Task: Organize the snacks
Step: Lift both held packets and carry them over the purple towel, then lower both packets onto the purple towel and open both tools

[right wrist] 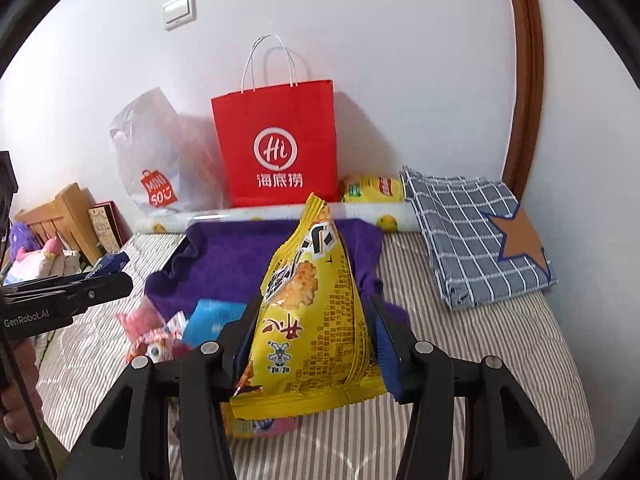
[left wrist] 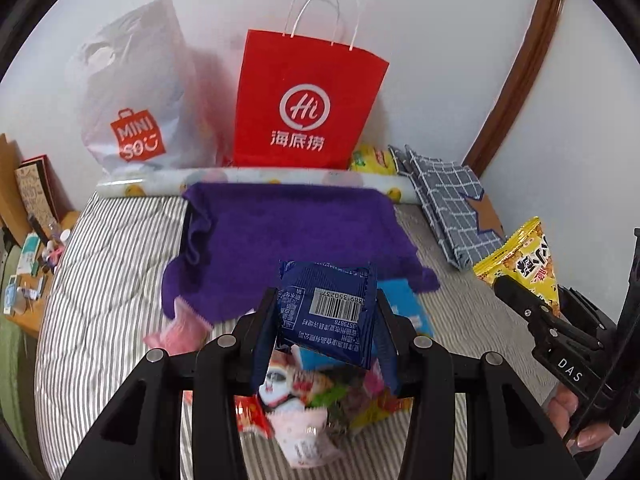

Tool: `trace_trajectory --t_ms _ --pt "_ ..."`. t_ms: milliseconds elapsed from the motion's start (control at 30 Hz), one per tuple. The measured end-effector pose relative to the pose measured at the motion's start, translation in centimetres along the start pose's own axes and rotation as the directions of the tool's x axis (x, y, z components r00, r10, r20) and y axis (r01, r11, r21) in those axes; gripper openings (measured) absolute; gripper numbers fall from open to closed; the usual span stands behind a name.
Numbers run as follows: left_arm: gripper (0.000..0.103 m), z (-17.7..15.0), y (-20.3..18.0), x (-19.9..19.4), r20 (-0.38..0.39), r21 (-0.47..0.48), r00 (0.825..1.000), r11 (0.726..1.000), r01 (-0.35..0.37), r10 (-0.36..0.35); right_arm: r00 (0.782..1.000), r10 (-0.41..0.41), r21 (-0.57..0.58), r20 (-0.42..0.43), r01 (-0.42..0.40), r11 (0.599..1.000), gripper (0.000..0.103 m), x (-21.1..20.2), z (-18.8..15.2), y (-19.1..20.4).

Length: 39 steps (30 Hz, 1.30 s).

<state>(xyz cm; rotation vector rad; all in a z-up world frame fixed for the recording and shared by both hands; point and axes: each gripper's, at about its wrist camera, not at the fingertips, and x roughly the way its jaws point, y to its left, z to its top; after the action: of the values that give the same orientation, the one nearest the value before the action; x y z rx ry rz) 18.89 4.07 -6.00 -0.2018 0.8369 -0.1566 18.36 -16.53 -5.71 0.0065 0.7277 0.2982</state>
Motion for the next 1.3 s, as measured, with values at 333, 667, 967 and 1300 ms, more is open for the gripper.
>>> trace_trajectory --t_ms 333,667,967,1300 --pt "0.044 4.1 1.4 2.3 0.009 0.003 1.0 1.0 -0.009 0.008 1.0 0.009 -0.009 0.01 -0.009 1.0 0.049 4.4 4.1 0.5" --pt "0.044 7.5 3.8 6.3 -0.006 -0.021 1.0 1.0 -0.007 0.007 1.0 -0.005 -0.01 -0.009 0.005 1.0 0.049 9.9 7.0 0.1" --pt "0.044 7.5 6.0 10.3 -0.027 -0.026 1.0 1.0 -0.015 0.014 0.999 -0.003 0.004 -0.044 0.003 1.0 0.049 14.5 7.2 -1.1" --pt "0.044 6.0 8.0 13.7 -0.083 -0.044 0.996 0.999 -0.019 0.015 0.993 -0.02 -0.007 -0.114 0.02 1.0 0.049 19.3 5.1 -2.3"
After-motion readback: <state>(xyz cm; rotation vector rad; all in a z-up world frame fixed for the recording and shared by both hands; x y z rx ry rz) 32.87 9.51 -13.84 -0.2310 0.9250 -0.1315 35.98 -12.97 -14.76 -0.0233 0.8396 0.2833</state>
